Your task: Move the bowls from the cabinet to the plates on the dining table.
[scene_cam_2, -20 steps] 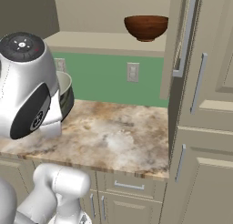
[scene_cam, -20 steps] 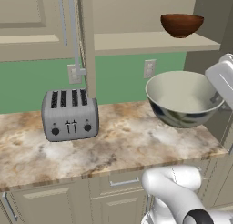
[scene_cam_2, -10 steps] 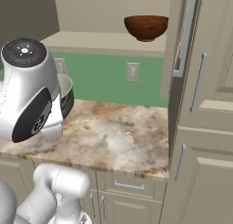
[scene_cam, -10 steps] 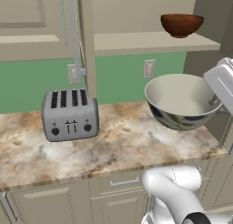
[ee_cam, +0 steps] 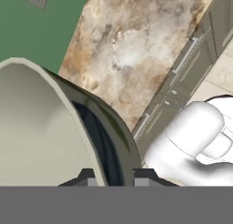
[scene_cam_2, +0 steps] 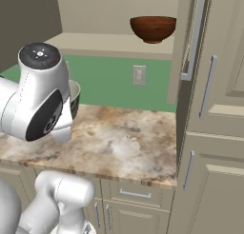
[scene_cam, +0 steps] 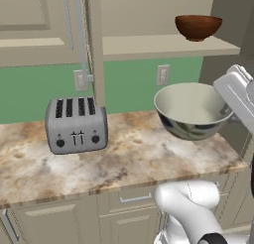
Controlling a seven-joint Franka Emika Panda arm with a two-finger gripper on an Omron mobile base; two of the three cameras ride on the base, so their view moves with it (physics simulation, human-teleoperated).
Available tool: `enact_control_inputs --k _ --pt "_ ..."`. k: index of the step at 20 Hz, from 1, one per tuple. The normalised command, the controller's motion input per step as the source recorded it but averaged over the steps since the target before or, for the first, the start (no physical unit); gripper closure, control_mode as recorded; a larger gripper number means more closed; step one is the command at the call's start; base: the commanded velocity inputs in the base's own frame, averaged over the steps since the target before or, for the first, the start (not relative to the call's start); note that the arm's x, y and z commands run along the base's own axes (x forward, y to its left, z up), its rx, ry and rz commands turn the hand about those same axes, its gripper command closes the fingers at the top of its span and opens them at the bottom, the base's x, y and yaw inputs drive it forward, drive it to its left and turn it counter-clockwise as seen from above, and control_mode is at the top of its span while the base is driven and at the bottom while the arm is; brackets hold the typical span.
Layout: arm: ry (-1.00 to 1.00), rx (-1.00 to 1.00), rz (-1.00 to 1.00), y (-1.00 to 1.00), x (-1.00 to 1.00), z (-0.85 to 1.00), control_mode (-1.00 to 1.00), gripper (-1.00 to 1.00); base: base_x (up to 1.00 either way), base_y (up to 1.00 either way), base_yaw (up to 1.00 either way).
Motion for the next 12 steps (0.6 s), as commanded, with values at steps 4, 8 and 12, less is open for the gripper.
enact_control_inputs --k 4,8,12 --pt "0.03 0.0 0.0 -0.01 0.42 -0.16 -1.0 1.0 0.0 0.0 0.0" --pt "0.0 -0.01 0.0 -0.02 0.24 -0.1 -1.0 1.0 0.0 0.0 0.0" --pt "0.0 0.0 0.0 0.0 0.05 0.0 -1.0 1.0 0.0 0.0 0.0"
